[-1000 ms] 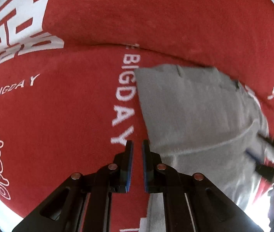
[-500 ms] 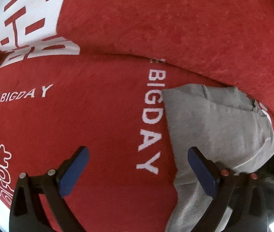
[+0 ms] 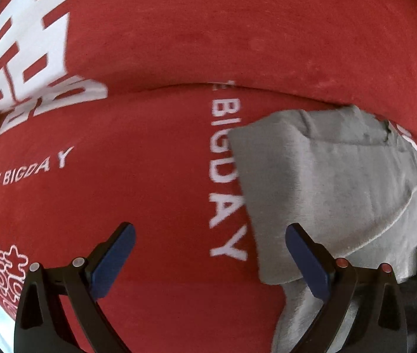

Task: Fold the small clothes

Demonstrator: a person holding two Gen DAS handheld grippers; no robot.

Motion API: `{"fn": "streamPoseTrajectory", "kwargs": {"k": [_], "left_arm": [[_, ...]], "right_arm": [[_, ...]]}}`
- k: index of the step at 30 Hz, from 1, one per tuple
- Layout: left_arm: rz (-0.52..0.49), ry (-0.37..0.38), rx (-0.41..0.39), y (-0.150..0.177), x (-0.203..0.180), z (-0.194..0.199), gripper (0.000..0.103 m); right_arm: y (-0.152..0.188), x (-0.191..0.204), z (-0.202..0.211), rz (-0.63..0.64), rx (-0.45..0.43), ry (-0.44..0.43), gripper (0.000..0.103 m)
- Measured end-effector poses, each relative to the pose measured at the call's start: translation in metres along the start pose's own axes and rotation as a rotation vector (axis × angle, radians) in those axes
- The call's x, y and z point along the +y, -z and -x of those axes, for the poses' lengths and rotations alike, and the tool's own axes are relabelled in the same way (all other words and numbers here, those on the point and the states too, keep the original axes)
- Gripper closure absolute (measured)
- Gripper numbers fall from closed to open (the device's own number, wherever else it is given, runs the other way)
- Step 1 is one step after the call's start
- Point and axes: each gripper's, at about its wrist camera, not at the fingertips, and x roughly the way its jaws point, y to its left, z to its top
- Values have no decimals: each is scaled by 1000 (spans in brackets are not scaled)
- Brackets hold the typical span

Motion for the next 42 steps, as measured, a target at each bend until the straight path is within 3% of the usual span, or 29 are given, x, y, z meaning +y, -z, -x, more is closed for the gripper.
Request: {"fn": "streamPoseTrajectory", "kwargs": {"k": [1, 3, 7, 10, 13, 14, 19, 22, 25, 30, 35, 37, 39, 42], "left_arm": [[-4, 1, 0, -1, -4, -2, 1], [2, 8, 2, -2, -10, -6, 1], [37, 9, 19, -5, -17, -16, 1], [49, -11, 15, -7, -18, -18, 1], [57, -35, 22, -8, -17, -22, 1], [59, -41, 25, -9, -18, -22, 1], [34, -77, 11, -9, -23, -24, 1], [14, -119, 28, -9, -27, -35, 1], [-12, -144, 26, -4, -28, -45, 0], [-18, -154, 54, -2, -25, -33, 1], [-13, -93, 42, 5, -31, -6, 1], [-15, -70, 44, 8, -38, 3, 1], [-19, -41, 54, 12, -48, 9, 1], [-41, -4, 75, 19, -67, 16, 1]], "right_arm": [[-6, 3, 18, 54, -36, 33, 80], [-29, 3, 63, 127, -160, 154, 58], [-83, -25, 126, 52, -343, 281, 55], [-108, -39, 138, -26, -395, 302, 55], [-128, -43, 136, -42, -411, 293, 63], [-130, -41, 136, -33, -408, 308, 98], [-122, -19, 146, 98, -428, 369, 96], [-123, -36, 149, 73, -412, 437, 96], [-121, -48, 151, 59, -390, 412, 98], [-112, -48, 167, 82, -356, 531, 94], [-94, -60, 187, 52, -321, 495, 88], [-82, -64, 194, 50, -309, 490, 80], [-69, -68, 201, 37, -302, 486, 56], [-49, -74, 210, 20, -305, 476, 51]]}}
